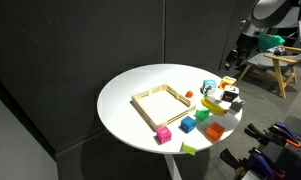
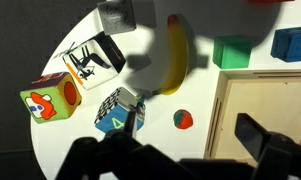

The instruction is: Pick up the yellow banana toy, turn it ninety degrees anticlockwise and put it at the edge of the table

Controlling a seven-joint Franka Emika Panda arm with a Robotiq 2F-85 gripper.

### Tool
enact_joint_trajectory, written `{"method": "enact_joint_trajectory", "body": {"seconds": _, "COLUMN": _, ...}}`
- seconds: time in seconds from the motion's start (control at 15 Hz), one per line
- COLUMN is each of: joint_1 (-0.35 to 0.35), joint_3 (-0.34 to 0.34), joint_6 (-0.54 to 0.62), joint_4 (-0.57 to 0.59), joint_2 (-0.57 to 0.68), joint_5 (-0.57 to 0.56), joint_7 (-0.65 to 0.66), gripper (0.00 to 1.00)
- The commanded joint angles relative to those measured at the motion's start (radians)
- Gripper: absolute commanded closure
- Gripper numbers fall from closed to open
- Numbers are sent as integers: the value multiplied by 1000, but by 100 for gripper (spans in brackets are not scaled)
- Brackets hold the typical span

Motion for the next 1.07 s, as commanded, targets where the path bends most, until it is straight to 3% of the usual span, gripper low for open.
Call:
{"method": "enact_joint_trajectory", "body": {"seconds": 0.0, "joint_1": -21, "joint_3": 17, "joint_6": 5, "joint_4": 7, "joint_2": 37, "joint_5": 0, "joint_7": -12, "gripper": 0}}
{"method": "enact_joint_trajectory", "body": {"seconds": 0.33, "joint_1": -27, "joint_3": 19, "joint_6": 39, "joint_4": 8, "joint_2": 116, "joint_5": 16, "joint_7": -41, "gripper": 0}}
{"method": "enact_joint_trajectory", "body": {"seconds": 1.0, "joint_1": -62, "joint_3": 74, "joint_6": 230, "joint_4": 9, "joint_2": 290, "joint_5": 39, "joint_7": -71, "gripper": 0}}
